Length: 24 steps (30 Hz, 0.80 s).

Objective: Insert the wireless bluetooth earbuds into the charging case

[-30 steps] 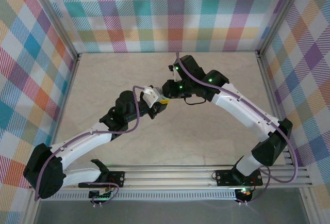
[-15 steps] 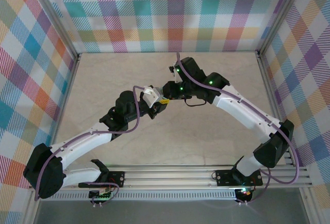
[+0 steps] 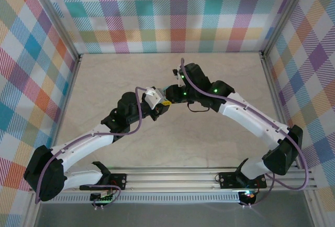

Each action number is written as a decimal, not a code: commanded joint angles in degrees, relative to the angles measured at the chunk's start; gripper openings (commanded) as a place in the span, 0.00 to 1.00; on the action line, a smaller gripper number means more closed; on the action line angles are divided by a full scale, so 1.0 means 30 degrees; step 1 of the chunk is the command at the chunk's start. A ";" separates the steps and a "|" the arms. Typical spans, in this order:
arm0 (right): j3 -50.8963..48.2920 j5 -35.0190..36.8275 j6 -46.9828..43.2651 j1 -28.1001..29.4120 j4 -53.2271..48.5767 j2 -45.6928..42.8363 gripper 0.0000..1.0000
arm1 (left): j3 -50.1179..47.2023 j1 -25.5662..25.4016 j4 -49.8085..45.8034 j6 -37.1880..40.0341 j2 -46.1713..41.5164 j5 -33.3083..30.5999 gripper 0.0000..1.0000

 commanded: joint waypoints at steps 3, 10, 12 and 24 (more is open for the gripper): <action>-0.0278 0.0272 -0.0575 0.0305 0.0478 -0.0288 0.19 | 0.0815 -0.0286 0.0805 -0.0033 0.0072 0.0048 0.01; -0.0287 0.0321 -0.0531 0.0438 0.0277 -0.0518 0.30 | 0.0910 -0.0286 0.0852 -0.0096 0.0239 0.0049 0.01; -0.0338 0.0247 -0.0396 0.0453 0.0332 -0.0737 0.33 | 0.0910 -0.0282 0.0800 -0.0098 0.0229 0.0012 0.01; -0.0572 0.0210 -0.0059 0.0414 0.0591 -0.1141 0.32 | 0.0823 -0.0286 0.0792 -0.0186 0.0086 0.0016 0.01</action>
